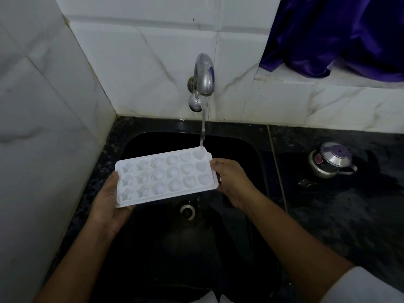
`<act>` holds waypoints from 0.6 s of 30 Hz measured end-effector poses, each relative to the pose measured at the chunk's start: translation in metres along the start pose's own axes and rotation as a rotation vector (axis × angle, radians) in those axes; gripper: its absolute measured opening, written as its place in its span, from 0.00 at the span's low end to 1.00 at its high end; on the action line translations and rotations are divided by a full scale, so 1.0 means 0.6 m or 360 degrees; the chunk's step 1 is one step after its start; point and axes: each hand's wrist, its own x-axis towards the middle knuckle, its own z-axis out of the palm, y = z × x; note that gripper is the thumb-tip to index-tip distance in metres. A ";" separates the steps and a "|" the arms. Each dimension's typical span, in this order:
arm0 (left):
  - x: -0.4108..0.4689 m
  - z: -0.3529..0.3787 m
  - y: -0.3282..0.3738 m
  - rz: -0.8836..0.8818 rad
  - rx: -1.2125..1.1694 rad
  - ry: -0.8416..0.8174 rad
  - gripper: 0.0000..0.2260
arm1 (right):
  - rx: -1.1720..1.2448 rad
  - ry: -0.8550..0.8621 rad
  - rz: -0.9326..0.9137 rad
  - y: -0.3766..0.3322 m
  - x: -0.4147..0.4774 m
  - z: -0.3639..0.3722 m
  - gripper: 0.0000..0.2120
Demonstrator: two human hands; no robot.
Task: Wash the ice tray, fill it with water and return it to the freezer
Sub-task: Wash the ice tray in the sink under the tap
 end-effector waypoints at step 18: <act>-0.003 0.089 -0.030 -0.0045 0.0086 -0.0179 0.19 | 0.0099 0.0214 -0.0104 -0.010 -0.040 -0.075 0.11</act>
